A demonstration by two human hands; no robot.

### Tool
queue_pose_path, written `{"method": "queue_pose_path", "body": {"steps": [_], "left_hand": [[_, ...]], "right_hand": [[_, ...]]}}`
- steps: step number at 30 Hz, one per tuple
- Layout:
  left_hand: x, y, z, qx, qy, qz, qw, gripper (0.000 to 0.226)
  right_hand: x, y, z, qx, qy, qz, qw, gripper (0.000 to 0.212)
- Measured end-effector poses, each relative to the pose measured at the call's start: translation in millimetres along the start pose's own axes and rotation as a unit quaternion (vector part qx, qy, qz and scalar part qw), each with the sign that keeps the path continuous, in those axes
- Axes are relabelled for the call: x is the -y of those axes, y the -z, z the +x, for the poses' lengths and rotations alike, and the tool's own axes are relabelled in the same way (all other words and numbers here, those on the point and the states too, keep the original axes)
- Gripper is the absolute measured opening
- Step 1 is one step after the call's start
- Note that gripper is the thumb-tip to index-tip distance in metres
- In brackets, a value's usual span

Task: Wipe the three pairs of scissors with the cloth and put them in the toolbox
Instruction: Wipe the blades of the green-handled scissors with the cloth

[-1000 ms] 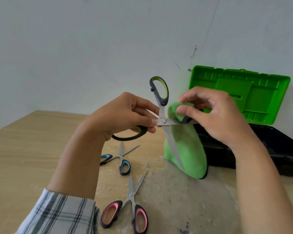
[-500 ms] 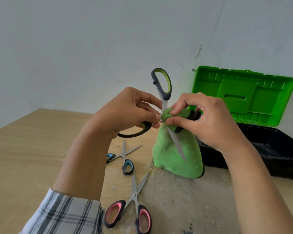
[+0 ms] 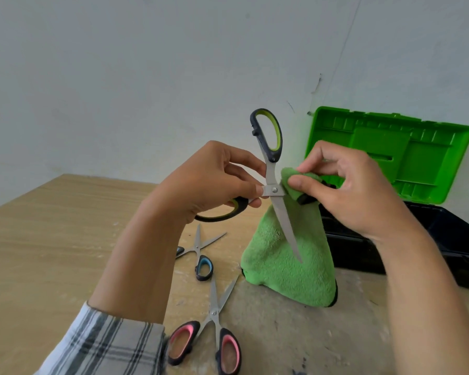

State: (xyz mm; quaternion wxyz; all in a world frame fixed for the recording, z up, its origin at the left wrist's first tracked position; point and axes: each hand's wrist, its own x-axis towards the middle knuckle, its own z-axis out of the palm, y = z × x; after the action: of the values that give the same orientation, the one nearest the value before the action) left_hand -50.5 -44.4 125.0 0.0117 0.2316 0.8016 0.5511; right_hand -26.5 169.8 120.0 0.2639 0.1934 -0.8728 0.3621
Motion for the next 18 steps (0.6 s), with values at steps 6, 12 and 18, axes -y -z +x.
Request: {"method": "queue_pose_path", "body": {"steps": [6,12,18], "left_hand": [[0.2,0.1,0.1,-0.006,-0.003,-0.004,1.000,0.021],[1.6,-0.1,-0.1,-0.014,-0.009,-0.001,1.000,0.021],[1.1,-3.7,1.0,0.007,-0.006,-0.008,1.000,0.024]], "right_hand": [[8.1,-3.5,-1.1,0.000,0.027,-0.027,0.999,0.018],[7.6,-19.2,1.7,-0.015,0.056,-0.053,0.997,0.022],[-0.1,-5.9,-2.7,0.018,0.014,-0.052,0.998,0.021]]}}
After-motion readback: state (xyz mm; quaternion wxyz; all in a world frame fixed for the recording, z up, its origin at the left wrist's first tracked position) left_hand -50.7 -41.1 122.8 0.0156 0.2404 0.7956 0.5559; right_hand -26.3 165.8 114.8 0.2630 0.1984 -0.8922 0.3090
